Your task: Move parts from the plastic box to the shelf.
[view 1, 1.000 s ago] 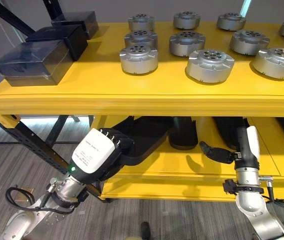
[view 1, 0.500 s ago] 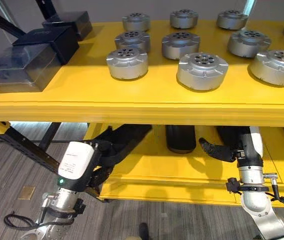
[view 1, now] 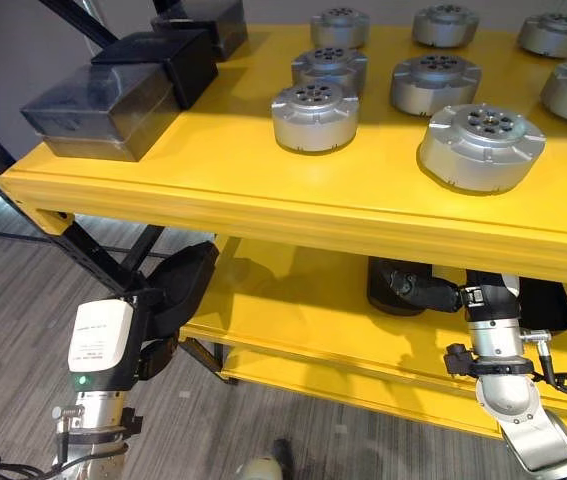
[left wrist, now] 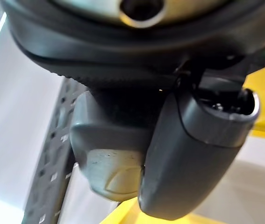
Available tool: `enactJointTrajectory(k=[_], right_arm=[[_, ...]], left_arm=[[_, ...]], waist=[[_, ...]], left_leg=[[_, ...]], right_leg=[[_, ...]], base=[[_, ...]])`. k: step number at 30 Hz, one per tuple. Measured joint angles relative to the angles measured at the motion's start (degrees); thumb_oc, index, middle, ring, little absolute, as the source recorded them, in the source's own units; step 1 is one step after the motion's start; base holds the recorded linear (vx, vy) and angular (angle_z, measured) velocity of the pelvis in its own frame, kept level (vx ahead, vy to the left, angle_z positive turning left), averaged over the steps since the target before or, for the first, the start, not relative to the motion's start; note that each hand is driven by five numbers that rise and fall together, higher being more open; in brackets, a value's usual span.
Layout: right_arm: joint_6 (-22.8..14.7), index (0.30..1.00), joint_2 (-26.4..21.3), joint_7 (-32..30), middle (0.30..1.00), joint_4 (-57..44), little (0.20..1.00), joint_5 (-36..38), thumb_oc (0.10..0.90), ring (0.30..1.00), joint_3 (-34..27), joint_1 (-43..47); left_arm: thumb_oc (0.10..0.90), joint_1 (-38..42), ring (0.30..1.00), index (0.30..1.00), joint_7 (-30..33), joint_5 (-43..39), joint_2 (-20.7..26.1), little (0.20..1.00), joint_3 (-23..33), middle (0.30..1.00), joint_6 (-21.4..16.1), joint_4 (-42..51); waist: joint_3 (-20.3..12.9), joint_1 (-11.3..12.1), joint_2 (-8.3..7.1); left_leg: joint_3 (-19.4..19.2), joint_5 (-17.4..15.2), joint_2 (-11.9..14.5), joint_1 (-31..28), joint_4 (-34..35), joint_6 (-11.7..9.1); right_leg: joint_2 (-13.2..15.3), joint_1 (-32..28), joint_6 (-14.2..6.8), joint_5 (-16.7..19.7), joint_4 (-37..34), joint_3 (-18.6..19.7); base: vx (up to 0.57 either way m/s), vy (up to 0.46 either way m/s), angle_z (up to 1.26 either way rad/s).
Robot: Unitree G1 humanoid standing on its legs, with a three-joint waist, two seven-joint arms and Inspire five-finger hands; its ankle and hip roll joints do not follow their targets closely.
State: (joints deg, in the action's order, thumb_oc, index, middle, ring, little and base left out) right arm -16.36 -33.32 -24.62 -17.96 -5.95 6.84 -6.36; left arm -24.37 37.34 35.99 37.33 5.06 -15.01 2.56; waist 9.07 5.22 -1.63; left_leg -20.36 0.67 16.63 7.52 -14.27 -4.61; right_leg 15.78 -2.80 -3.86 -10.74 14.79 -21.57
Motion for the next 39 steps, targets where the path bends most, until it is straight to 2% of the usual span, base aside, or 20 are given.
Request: enactJointTrajectory(k=[1, 2, 3, 4, 5, 6, 7, 8, 9, 10, 11, 12, 13, 15, 18, 23, 26, 31, 39], right_arm=[[0.0, 1.000, -0.2, 0.1, 1.000, -0.1, 1.000, 0.8, 0.900, 1.000, -1.6, -0.5], [0.0, 1.000, -0.6, 0.0, 1.000, -0.2, 1.000, 1.4, 0.900, 1.000, -2.7, -0.8], [-0.1, 1.000, -1.3, -0.6, 1.000, -0.9, 1.000, 1.7, 0.900, 1.000, -5.2, -1.8], [0.1, 1.000, -3.1, -1.8, 1.000, -1.5, 1.000, 1.7, 0.900, 1.000, -6.0, -1.9], [-0.2, 1.000, -3.0, -3.7, 1.000, -1.9, 1.000, 1.4, 0.900, 1.000, -5.3, -1.6], [-0.3, 1.000, -2.2, -4.9, 1.000, -2.0, 1.000, 0.9, 0.900, 1.000, -4.1, -1.4], [0.5, 1.000, -2.1, -6.1, 1.000, -1.4, 1.000, 0.3, 0.900, 1.000, -2.8, -1.5], [1.4, 1.000, -0.9, -6.3, 1.000, -0.8, 1.000, 0.3, 0.900, 1.000, -2.1, -1.5], [1.9, 1.000, 1.2, -7.4, 1.000, 0.6, 1.000, 0.3, 0.900, 1.000, -2.1, -1.6], [2.9, 1.000, 1.8, -8.6, 1.000, 1.5, 1.000, 0.4, 0.900, 1.000, -2.6, -2.0], [3.1, 1.000, 1.5, -8.7, 1.000, 2.0, 1.000, 0.3, 0.900, 1.000, -5.8, -3.0], [3.1, 1.000, 0.7, -9.4, 1.000, 2.1, 1.000, 0.2, 0.900, 1.000, -7.8, -3.2], [3.3, 1.000, 0.9, -11.0, 1.000, 2.0, 1.000, -0.7, 0.900, 1.000, -9.0, -3.8], [3.5, 1.000, 0.4, -10.2, 1.000, 0.7, 1.000, -1.2, 0.900, 1.000, -9.0, -4.9], [3.5, 1.000, -0.4, -9.4, 1.000, -0.5, 1.000, -1.9, 0.900, 1.000, -9.0, -6.6], [3.6, 1.000, -1.8, -9.5, 1.000, -2.0, 1.000, -3.5, 0.900, 1.000, -8.9, -4.7], [3.6, 1.000, -3.2, -10.7, 1.000, -2.1, 1.000, -4.5, 0.900, 1.000, -9.0, -3.7], [3.5, 1.000, -5.2, -11.4, 1.000, -2.1, 1.000, -4.8, 0.900, 1.000, -10.1, 0.2], [2.9, 1.000, -7.0, -12.4, 1.000, -2.1, 1.000, -4.8, 0.900, 1.000, -10.4, 6.1]], left_arm=[[0.400, -0.1, 0.300, 0.300, 0.0, -0.3, -0.1, 0.300, -0.3, 0.300, 0.1, 0.0], [0.400, 0.0, 0.300, 0.300, -0.2, -0.3, -0.3, 0.300, -0.9, 0.300, 0.0, -0.1], [0.400, 0.1, 0.300, 0.300, -0.6, -0.3, -0.4, 0.300, -2.0, 0.300, -0.4, 0.1], [0.400, 0.0, 0.300, 0.300, -0.6, -0.9, -0.5, 0.300, -2.7, 0.300, -0.3, 0.8], [0.400, 1.1, 0.300, 0.300, -0.5, -2.1, 0.0, 0.300, -2.6, 0.300, -0.1, 1.0], [0.400, 3.3, 0.300, 0.300, -0.5, -2.0, 0.4, 0.300, -2.2, 0.300, 0.4, 0.8], [0.400, 5.6, 0.300, 0.300, -0.7, -1.9, -1.0, 0.300, -3.2, 0.300, 1.3, 0.3], [0.400, 6.3, 0.300, 0.300, -0.8, -1.9, -1.4, 0.300, -3.1, 0.300, 1.5, 0.7], [0.400, 7.2, 0.300, 0.300, -0.8, -2.0, -0.7, 0.300, -3.1, 0.300, 1.5, 1.4], [0.400, 6.9, 0.300, 0.300, -0.8, -1.9, -0.4, 0.300, -3.2, 0.300, 1.3, 2.3], [0.400, 6.7, 0.300, 0.300, -1.4, -1.9, -0.4, 0.300, -3.2, 0.300, 0.9, 3.3], [0.400, 6.4, 0.300, 0.300, -1.8, -1.9, -0.2, 0.300, -3.3, 0.300, 0.8, 4.2], [0.400, 6.0, 0.300, 0.300, -1.8, -1.4, 0.1, 0.300, -3.2, 0.300, -0.2, 4.8], [0.400, 4.7, 0.300, 0.300, -1.9, -1.4, -0.1, 0.300, -3.2, 0.300, -0.4, 6.6], [0.400, 2.1, 0.300, 0.300, -1.9, -1.4, 0.0, 0.300, -3.1, 0.300, -0.4, 8.2], [0.400, 3.0, 0.300, 0.300, -1.6, -1.9, -0.2, 0.300, -3.2, 0.300, 0.6, 8.7], [0.400, 3.2, 0.300, 0.300, -1.5, -1.9, -0.2, 0.300, -3.3, 0.300, 1.4, 8.7], [0.400, 7.1, 0.300, 0.300, -0.6, -2.0, 0.0, 0.300, -3.3, 0.300, 3.5, 8.7], [0.400, 17.1, 0.300, 0.300, 0.0, -2.1, 0.1, 0.300, -5.2, 0.300, 7.6, 8.7]], waist=[[0.6, -2.0, -0.08], [1.0, -3.5, -0.02], [1.4, -4.9, 1.48], [1.5, -5.4, 3.53], [1.6, -6.0, 4.27], [1.7, -5.9, 3.18], [2.1, -6.1, 3.72], [2.5, -5.4, 3.14], [3.5, -4.7, 1.60], [3.6, -4.9, 1.70], [3.7, -5.1, 3.95], [3.8, -5.5, 5.59], [3.5, -6.2, 6.09], [3.6, -6.5, 5.76], [3.7, -6.6, 5.56], [4.6, -6.4, 5.59], [5.8, -6.5, 5.27], [9.4, -6.6, 4.44], [15.7, -6.3, 4.64]], left_leg=[[0.5, 2.2, 4.5, -0.8, 1.3, -1.9], [0.6, 5.5, 5.3, -2.2, 3.6, -1.6], [0.0, 12.5, 4.9, -5.2, 6.6, 0.8], [0.2, 21.5, 5.0, -6.8, 7.0, 4.4], [0.4, 14.3, 4.0, -9.1, 9.4, 0.7], [0.9, 12.5, 3.3, -8.6, 9.8, -0.7], [1.7, 12.0, 2.9, -8.4, 9.8, -1.1], [2.2, 11.9, 3.1, -7.9, 7.6, -1.3], [3.3, 9.4, 3.5, -4.8, 0.9, -2.5], [3.6, 6.1, 3.1, -4.5, 0.6, -2.5], [4.3, 5.1, 2.0, -5.7, 5.2, -2.8], [4.0, 5.0, 1.7, -6.4, 6.5, -3.1], [3.5, 3.0, -0.2, -7.2, 7.8, -7.0], [1.7, 3.2, -2.0, -7.4, 8.5, -6.8], [1.0, 3.6, -1.6, -7.5, 8.8, -6.3], [1.8, 6.2, 0.3, -2.3, 9.6, -5.2], [1.8, 6.5, 0.8, -1.7, 9.6, -4.9], [1.8, 6.5, 1.7, 1.4, 7.2, -5.0], [4.4, 6.0, 4.2, 9.3, 0.3, -5.3]], right_leg=[[1.6, 0.3, 0.0, 0.0, 2.4, 0.0], [3.7, 1.4, -0.1, -0.2, 5.8, 0.3], [6.9, 3.7, -0.7, -0.2, 12.6, 1.4], [8.0, 7.0, -1.7, -0.8, 17.5, 1.9], [9.3, 11.1, -3.5, -5.2, 21.5, 2.6], [7.7, 12.0, -4.3, -4.9, 16.5, 2.5], [7.6, 11.1, -5.1, -2.7, 15.5, 2.6], [7.5, 11.2, -4.6, -1.5, 14.7, 3.4], [8.5, 10.6, -4.1, -0.8, 14.2, 4.3], [8.8, 9.6, -4.3, -0.5, 13.9, 4.0], [8.7, 8.7, -4.5, -0.4, 13.8, 4.1], [8.2, 8.5, -5.3, -0.5, 14.0, 4.0], [9.7, 8.0, -7.8, -0.5, 13.0, 5.0], [10.6, 7.9, -9.4, 2.7, 8.9, 6.4], [9.5, 7.0, -10.2, 5.1, 5.0, 6.5], [7.6, 13.8, -9.5, 4.6, 8.1, 7.1], [7.3, 15.2, -9.1, 4.3, 9.4, 7.6], [6.9, 20.0, -8.1, 3.5, 13.3, 9.8], [6.3, 28.1, -5.8, 1.0, 21.8, 11.2]], base=[[-0.07, 0.442, 0.21], [-0.01, 0.421, 0.24], [0.03, 0.300, -0.02], [0.10, 0.402, -0.32], [0.07, 0.349, -0.39], [0.02, 0.317, -0.19], [-0.02, 0.280, -0.17], [-0.01, 0.318, -0.27], [0.04, 0.303, -0.34], [0.06, 0.322, -0.13], [0.04, 0.219, -0.03], [0.06, 0.199, 0.04], [0.05, 0.115, -0.05], [0.04, 0.090, -0.23], [-0.06, -0.010, -0.18], [-0.15, -0.094, -0.01], [-0.08, -0.063, -0.06], [-0.07, -0.045, -0.07], [-0.09, -0.058, 0.01]])
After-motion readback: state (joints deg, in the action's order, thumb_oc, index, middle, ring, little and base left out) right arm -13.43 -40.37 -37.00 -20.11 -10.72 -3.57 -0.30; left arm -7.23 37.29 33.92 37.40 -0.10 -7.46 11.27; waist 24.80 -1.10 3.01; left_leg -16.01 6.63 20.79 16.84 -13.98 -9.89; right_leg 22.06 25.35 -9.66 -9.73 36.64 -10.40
